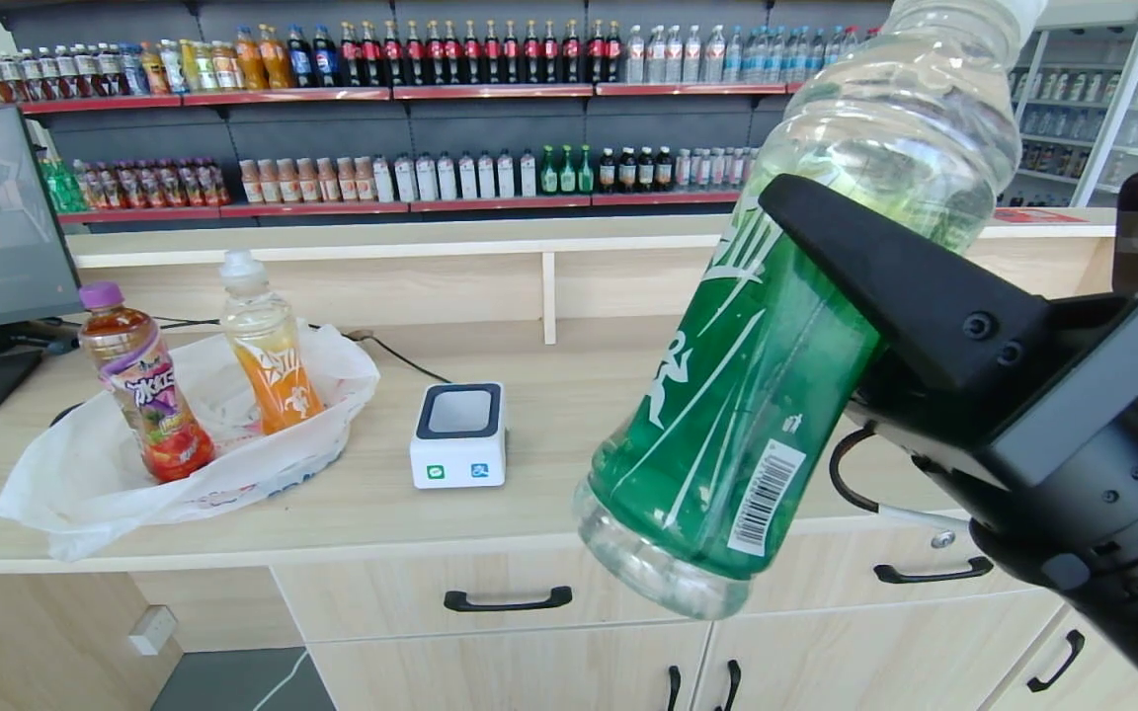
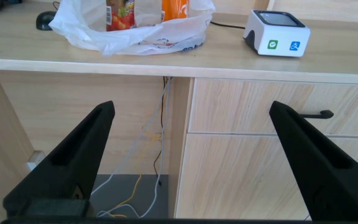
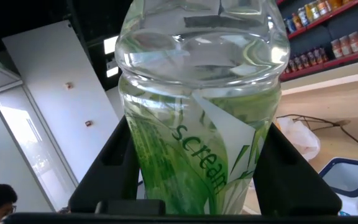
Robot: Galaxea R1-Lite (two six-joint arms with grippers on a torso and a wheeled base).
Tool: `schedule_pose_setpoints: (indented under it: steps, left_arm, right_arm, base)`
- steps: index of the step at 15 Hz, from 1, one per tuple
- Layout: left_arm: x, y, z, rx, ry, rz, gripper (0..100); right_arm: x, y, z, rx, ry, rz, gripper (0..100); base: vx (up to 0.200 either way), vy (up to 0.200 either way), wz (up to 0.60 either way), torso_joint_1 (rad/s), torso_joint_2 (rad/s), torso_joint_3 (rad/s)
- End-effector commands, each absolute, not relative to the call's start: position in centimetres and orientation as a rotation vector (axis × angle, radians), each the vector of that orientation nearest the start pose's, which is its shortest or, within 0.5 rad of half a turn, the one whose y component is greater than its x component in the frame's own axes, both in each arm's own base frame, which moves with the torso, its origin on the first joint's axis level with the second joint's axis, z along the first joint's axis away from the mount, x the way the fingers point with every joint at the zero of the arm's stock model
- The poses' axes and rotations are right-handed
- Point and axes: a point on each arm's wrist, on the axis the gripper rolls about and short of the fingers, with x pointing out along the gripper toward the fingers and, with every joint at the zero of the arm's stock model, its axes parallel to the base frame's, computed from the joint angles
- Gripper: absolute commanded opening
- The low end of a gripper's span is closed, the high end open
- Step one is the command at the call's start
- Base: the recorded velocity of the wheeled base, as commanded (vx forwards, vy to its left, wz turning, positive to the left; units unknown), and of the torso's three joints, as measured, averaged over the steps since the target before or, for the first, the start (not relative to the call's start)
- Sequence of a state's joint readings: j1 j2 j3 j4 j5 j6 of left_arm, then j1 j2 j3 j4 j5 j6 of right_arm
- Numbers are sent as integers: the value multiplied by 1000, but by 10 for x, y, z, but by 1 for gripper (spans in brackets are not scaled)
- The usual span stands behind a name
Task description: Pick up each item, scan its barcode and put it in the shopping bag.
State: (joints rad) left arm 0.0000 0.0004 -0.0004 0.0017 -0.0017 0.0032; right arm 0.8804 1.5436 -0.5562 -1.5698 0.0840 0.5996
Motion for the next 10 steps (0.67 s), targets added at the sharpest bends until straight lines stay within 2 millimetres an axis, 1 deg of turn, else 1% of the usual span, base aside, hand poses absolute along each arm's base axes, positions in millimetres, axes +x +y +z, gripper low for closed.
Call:
schedule_pose_setpoints:
  steps: [1,10]
  left_arm:
    - [-23,0,76,3,0,-2,100]
    - [-23,0,75,3,2,0,100]
  right_arm:
    - [149,183,251,771,-259,1086,0]
    - [148,187,252,772,-259,1098,0]
  base:
    - [0,0,0,0,0,0]
    - [0,0,0,0,0,0]
